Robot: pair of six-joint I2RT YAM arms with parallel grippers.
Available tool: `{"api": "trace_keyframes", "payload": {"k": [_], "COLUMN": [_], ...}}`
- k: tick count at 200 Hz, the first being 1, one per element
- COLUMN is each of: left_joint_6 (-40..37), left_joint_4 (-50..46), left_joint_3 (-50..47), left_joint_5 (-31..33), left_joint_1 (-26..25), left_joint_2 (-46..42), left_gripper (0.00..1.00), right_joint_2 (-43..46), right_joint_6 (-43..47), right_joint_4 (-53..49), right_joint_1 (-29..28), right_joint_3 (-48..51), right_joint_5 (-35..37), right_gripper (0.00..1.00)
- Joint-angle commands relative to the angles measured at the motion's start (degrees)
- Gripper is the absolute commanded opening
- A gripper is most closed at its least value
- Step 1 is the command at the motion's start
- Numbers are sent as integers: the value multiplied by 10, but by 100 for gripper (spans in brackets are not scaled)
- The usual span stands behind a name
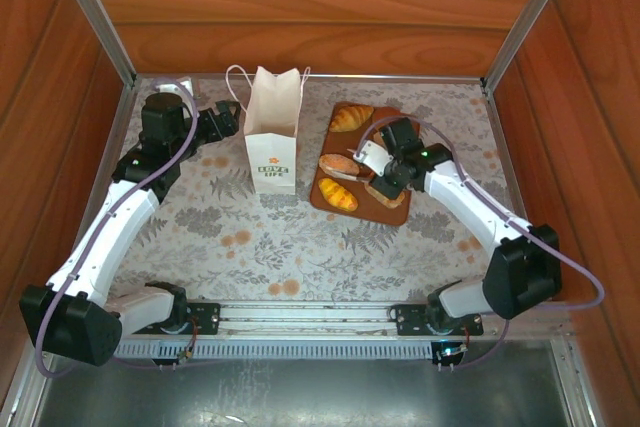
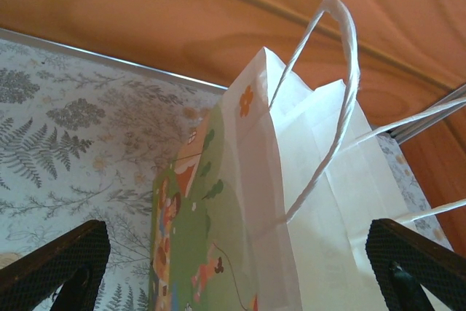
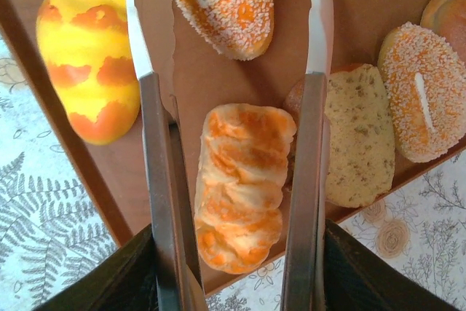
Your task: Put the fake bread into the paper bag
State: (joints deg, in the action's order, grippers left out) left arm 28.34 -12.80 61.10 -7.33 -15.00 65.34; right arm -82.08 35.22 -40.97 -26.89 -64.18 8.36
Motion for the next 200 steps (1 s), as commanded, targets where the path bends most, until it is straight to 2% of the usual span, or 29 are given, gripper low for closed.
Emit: {"api": "trace_keyframes", "payload": {"k": [1,78,200], "left_joint_6": [-10,-13,-14], "left_joint_4": [-11,-19,-24], "left_joint_3": [7,16,23], "left_joint_5": [9,11,-4], "left_joint_1": [4,4,4], "left_joint_2": [-7,0,7], "left_gripper": [96,96,93], "right_joint_2": [-15,-52,-113], "right_joint_6": [-10,-27,-16], "right_joint_4": [9,-16,-57], "right_joint_1": [9,38,52], "right_joint_3": [-25,-56,-93], "right_joint_5": [-27,-116,-103], "right_gripper": [55,56,55]}}
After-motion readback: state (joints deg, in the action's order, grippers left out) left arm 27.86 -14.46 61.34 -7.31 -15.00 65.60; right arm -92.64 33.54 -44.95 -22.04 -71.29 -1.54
